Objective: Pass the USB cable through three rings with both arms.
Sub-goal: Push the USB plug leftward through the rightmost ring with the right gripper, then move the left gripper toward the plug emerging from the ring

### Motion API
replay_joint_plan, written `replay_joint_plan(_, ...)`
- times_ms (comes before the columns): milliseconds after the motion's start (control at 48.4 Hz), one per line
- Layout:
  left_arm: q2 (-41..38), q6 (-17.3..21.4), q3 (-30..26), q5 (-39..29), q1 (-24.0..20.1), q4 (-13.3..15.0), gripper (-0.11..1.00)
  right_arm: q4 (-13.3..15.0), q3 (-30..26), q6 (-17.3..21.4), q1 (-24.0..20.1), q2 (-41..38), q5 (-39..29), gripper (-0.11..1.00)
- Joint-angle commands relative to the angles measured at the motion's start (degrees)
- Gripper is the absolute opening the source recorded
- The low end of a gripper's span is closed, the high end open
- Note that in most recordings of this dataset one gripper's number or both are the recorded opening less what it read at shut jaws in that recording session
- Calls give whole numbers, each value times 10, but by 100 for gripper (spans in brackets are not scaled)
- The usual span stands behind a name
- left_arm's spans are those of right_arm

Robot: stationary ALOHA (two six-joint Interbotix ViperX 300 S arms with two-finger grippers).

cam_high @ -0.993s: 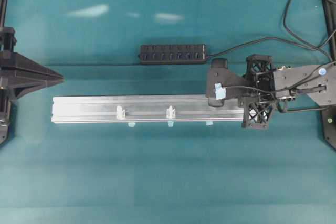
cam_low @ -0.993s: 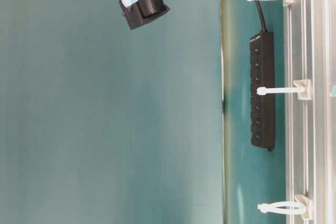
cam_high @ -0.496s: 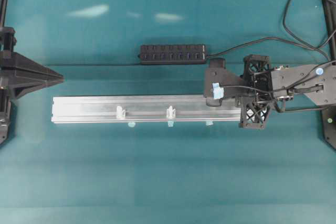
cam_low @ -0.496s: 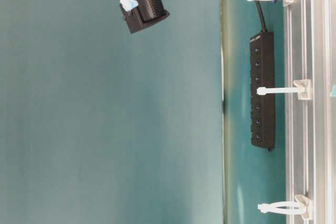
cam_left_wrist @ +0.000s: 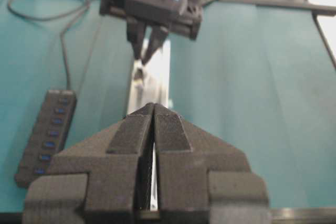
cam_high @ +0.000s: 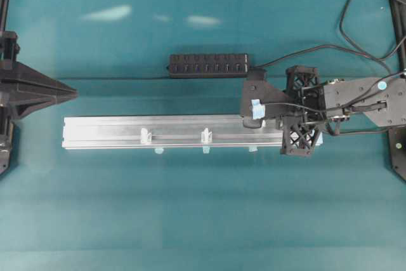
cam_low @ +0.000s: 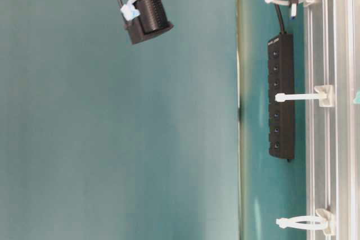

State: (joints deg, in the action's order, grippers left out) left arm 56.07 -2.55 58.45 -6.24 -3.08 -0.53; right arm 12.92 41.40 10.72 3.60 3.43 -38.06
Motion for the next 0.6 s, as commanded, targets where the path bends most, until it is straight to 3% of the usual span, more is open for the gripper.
replay_joint_plan(0,-5,2,-15,9,-7,-2,2,-5,-10,4,1,4,4,-7)
replay_joint_plan(579,-69,2,-18,29,-10,-2,2,-8,-4,-5,-6,8,61,-7)
